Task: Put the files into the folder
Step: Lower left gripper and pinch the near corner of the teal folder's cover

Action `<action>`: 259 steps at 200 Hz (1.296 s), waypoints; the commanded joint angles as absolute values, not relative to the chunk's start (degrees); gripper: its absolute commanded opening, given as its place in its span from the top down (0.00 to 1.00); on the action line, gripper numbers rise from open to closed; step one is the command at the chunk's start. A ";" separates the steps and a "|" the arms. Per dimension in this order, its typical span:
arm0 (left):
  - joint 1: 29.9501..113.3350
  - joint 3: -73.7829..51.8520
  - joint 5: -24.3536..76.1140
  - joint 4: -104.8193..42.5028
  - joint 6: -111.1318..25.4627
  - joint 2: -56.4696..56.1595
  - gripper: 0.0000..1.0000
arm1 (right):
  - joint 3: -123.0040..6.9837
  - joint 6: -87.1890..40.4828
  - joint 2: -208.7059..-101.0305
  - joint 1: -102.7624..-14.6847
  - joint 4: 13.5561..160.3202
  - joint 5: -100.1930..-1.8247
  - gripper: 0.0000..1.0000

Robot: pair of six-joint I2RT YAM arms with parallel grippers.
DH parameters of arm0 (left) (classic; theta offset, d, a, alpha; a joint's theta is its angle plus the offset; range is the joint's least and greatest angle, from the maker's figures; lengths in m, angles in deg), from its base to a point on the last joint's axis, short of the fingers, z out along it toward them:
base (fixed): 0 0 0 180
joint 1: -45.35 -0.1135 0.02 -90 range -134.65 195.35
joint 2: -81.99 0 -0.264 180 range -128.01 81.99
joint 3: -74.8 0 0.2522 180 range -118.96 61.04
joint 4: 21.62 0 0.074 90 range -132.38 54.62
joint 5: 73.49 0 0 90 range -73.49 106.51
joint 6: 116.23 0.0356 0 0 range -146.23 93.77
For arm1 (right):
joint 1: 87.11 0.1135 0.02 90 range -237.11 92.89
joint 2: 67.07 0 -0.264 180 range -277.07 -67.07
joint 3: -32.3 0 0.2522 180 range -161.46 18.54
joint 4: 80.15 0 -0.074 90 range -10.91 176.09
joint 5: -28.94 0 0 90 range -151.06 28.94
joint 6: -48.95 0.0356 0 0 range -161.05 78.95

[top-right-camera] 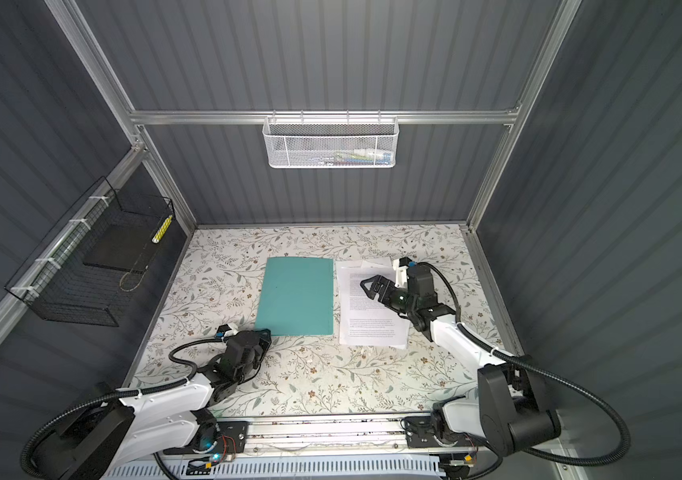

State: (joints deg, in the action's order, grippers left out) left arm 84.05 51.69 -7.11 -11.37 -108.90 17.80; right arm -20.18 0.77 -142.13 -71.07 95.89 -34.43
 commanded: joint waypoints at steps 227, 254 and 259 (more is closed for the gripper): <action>83.85 53.15 -9.95 0.30 -106.20 11.16 0.64 | -22.24 -0.71 -147.39 -65.32 97.69 -33.03 0.04; 83.10 53.39 -9.73 4.47 -104.53 8.92 0.64 | -22.47 -0.89 -147.49 -65.33 97.61 -33.11 0.05; 82.70 53.47 -9.33 5.38 -104.52 8.22 0.64 | -22.50 -0.97 -147.49 -65.32 97.48 -33.25 0.05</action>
State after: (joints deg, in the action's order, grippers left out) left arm 83.81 53.24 -8.64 2.01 -107.02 10.29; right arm -21.47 -0.17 -147.29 -65.68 96.79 -33.97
